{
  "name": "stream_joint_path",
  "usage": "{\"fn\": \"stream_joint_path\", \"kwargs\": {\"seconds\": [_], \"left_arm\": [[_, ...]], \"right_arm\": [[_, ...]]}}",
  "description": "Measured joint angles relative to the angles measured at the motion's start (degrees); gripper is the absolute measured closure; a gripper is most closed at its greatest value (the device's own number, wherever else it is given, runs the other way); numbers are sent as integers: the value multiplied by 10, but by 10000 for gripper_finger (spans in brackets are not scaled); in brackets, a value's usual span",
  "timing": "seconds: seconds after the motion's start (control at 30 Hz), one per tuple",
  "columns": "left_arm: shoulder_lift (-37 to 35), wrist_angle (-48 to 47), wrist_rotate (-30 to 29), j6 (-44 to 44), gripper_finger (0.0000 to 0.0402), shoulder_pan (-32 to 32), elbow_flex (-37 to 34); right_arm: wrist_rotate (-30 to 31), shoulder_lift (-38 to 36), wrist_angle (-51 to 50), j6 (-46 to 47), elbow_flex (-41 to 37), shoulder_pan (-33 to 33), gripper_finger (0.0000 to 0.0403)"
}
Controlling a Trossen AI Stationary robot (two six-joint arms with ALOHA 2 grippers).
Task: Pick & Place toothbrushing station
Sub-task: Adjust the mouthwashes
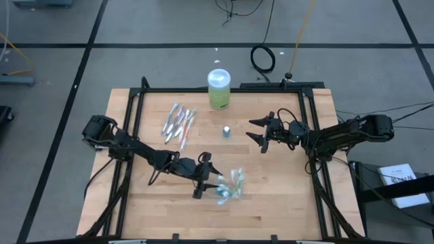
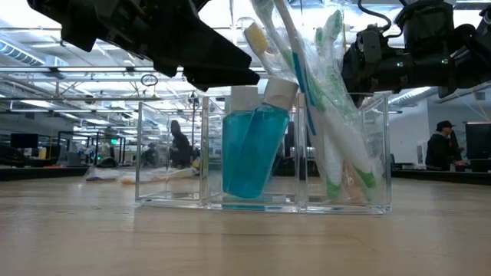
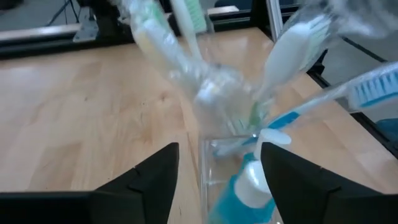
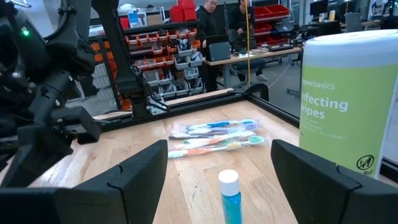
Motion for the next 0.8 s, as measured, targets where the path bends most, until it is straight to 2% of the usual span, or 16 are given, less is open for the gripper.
{"fn": "stream_joint_path", "kwargs": {"seconds": [0.27,0.47,0.73,0.8], "left_arm": [[-43,-5,2,11,176,-2,0],[-51,-32,30,11,182,-22,0],[-50,-1,31,-8,183,-84,0],[-45,2,14,-8,181,-102,0]], "right_arm": [[0,0,-1,0,0,0,124],[0,0,-3,0,0,0,124],[0,0,0,0,0,0,124],[0,0,0,0,0,0,124]]}}
